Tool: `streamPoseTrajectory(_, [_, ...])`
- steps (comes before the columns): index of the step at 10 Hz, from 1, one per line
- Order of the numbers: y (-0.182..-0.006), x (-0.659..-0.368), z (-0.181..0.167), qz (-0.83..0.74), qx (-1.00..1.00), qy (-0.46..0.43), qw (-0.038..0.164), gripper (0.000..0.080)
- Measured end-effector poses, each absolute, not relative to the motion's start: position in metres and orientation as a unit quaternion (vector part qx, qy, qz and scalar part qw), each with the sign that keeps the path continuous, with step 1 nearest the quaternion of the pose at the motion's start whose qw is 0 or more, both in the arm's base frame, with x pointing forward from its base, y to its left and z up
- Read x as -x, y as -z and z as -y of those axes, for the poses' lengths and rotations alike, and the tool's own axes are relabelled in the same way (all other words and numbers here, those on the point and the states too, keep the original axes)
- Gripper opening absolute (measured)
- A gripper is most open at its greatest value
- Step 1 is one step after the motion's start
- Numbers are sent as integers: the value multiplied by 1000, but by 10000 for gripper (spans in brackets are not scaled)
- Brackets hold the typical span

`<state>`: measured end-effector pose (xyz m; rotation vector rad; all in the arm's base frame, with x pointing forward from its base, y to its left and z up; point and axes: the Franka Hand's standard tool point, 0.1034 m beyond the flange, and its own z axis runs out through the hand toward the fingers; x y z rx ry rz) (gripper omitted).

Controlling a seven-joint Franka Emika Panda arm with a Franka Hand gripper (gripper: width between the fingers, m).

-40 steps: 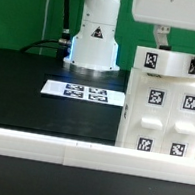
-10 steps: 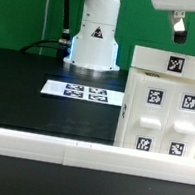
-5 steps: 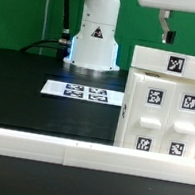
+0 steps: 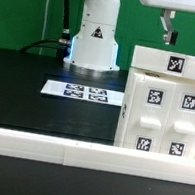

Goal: Assemble cabinet

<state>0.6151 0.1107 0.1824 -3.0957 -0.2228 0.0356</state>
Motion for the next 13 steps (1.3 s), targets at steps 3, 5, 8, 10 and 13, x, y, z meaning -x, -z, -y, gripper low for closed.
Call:
streamPoseTrajectory(3, [-181,-615,-109,184,983,-10,20,797])
streamPoseTrajectory(5, [-181,-614,-109,290,957,-9,20,797])
streamPoseTrajectory(8, [-178,-614,-107,426,905,-6,21,797])
streamPoseTrajectory(10, [-170,-611,-99,493,870,-6,21,797])
streamPoseTrajectory(13, [-158,-604,-91,505,863,-7,22,797])
